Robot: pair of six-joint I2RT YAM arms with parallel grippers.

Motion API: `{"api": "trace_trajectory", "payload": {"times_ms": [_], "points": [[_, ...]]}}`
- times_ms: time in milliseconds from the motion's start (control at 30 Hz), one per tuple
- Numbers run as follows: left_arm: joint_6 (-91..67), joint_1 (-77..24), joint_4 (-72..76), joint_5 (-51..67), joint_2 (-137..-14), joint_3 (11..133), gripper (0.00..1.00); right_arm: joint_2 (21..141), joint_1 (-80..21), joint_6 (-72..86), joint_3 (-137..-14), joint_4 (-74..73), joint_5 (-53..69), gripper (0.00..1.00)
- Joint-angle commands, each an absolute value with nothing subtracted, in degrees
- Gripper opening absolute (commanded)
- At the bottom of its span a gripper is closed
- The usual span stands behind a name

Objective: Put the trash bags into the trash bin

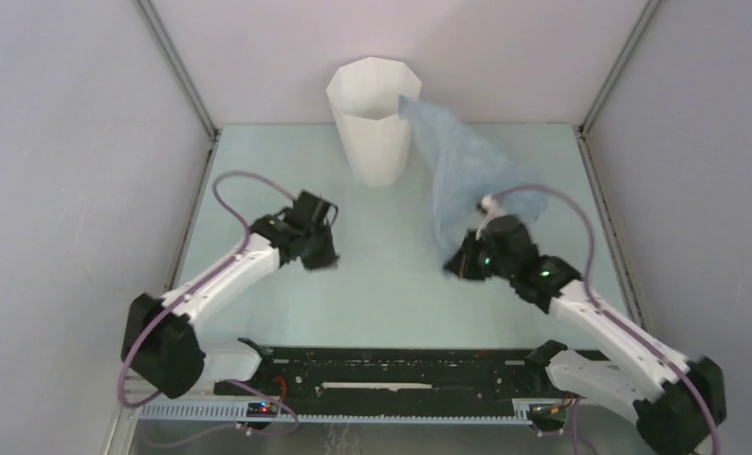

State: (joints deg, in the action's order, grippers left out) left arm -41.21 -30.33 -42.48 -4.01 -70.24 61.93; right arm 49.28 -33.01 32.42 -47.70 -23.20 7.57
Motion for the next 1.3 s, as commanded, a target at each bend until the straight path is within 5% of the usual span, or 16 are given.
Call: {"api": "trace_trajectory", "payload": {"times_ms": [0, 133, 267, 367, 633, 833, 967, 1267], "points": [[-47.16, -30.80, -44.56, 3.17, -64.54, 50.97, 0.00, 49.88, -34.77, 38.95, -36.42, -27.07, 11.03, 0.00], [-45.21, -30.21, -45.17, 0.13, -64.04, 60.65, 0.00, 50.29, -30.44, 34.65, -45.09, -27.88, 12.29, 0.00], [-38.03, -30.48, -53.28, -4.58, -70.97, 90.95, 0.00, 58.69, -25.03, 27.72, -71.00, -38.64, 14.16, 0.00], [-37.01, -30.98, -54.27, -4.30, -70.74, 99.13, 0.00, 59.71, -26.03, 25.27, -82.28, -41.83, 13.56, 0.00], [-39.30, -31.03, -39.03, 5.01, -56.53, 68.57, 0.42, 56.67, -28.87, 22.74, -65.47, -34.36, 44.16, 0.00], [-38.14, -31.11, -36.25, 8.83, -52.07, 58.32, 0.85, 49.97, -23.08, 24.89, -52.60, -35.73, 45.21, 0.00], [-34.80, -31.20, -37.64, 10.30, -54.51, 58.61, 0.97, 43.76, -18.93, 25.27, -47.76, -41.97, 46.60, 0.00], [-27.23, -34.31, -31.15, 15.07, -67.28, 61.09, 1.00, 33.73, -16.18, 23.93, -44.82, -54.33, 35.14, 0.00]]}}
